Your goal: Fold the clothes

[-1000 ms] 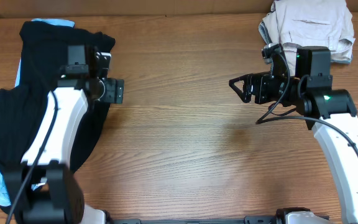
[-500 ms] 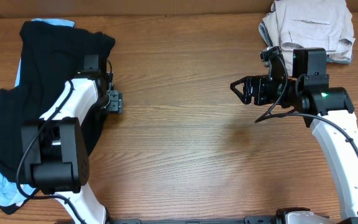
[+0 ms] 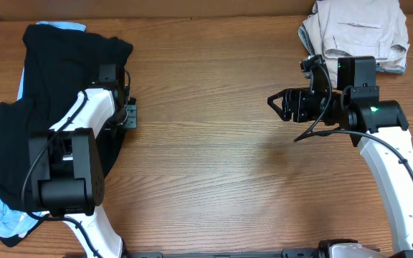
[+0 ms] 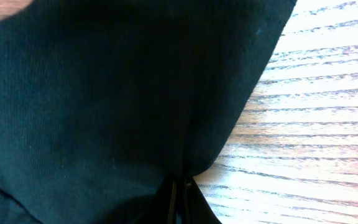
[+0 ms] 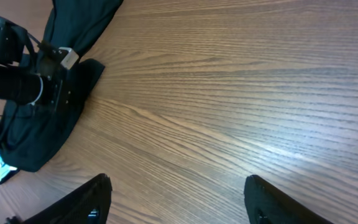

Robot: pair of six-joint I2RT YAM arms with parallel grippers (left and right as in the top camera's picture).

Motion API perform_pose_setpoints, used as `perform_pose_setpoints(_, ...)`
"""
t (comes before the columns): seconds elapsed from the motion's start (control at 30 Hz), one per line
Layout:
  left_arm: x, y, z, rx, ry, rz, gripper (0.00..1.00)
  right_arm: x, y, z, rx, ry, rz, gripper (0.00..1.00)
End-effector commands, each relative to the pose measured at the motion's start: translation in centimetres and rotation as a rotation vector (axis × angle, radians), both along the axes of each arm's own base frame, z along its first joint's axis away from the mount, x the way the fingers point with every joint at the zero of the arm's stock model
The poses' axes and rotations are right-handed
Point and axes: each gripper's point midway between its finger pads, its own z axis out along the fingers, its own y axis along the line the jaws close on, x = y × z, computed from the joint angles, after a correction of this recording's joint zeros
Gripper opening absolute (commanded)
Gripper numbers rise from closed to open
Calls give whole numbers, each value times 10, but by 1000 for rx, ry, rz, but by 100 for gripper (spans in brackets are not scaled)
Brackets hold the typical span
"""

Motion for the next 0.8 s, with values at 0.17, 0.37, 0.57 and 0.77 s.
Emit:
perform_pose_setpoints(0.17, 20, -77, 17, -204, -7, -128, 4, 8, -4, 10, 12, -18, -43, 52)
perform_pose_setpoints(0.37, 68, -167, 122, -330, -185, -312, 4, 15, -30, 13, 57, 18, -165, 50)
perform_pose_setpoints(0.57, 77, -265, 214, -520, -382, -528, 4, 14, -61, 22, 103, 13, -239, 50)
perform_pose_setpoints(0.77, 47, -353, 245, -607, -459, -706, 4, 5, -112, 32, 123, 3, -379, 52)
